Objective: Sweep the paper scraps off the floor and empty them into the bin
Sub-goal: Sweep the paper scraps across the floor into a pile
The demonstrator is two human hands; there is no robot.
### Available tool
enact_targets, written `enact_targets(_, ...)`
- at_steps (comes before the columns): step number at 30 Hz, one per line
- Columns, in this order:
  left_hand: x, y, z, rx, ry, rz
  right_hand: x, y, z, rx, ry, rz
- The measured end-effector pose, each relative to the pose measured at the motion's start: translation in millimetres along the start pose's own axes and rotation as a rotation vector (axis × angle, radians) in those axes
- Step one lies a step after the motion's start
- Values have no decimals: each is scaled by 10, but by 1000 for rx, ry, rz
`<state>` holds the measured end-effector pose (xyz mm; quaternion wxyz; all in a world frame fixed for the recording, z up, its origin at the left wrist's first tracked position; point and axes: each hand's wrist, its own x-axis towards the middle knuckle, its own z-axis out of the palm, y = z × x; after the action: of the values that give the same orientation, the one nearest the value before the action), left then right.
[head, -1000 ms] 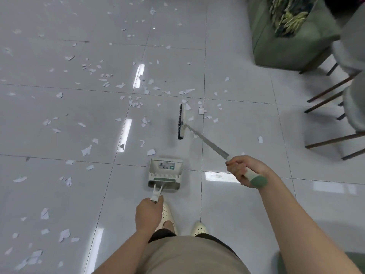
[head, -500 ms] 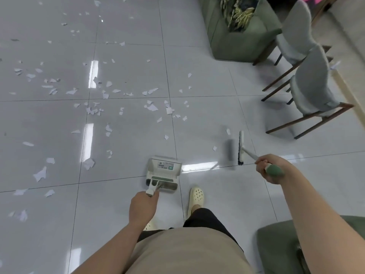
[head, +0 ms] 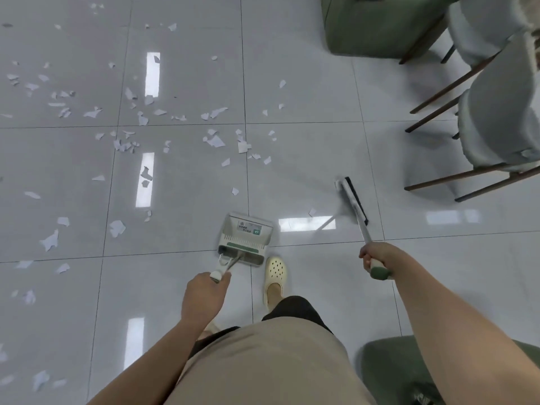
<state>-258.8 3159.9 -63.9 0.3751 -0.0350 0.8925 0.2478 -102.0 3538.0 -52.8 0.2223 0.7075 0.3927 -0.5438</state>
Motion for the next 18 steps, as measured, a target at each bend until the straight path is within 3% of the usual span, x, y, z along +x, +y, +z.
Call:
enact_targets(3, 46, 288, 101, 57, -10, 15, 51, 19, 186, -154, -95, 24)
enact_targets(11, 121, 617, 220, 134, 50, -12, -399, -110, 1002, -245, -446, 71)
enact_targets(14, 86, 624, 214, 69, 71, -69, -377, -435, 1127, -179, -591, 136)
enact_targets(18, 88, 618, 83, -50, 126, -123, -122, -948, 1044, 104, -750, 243)
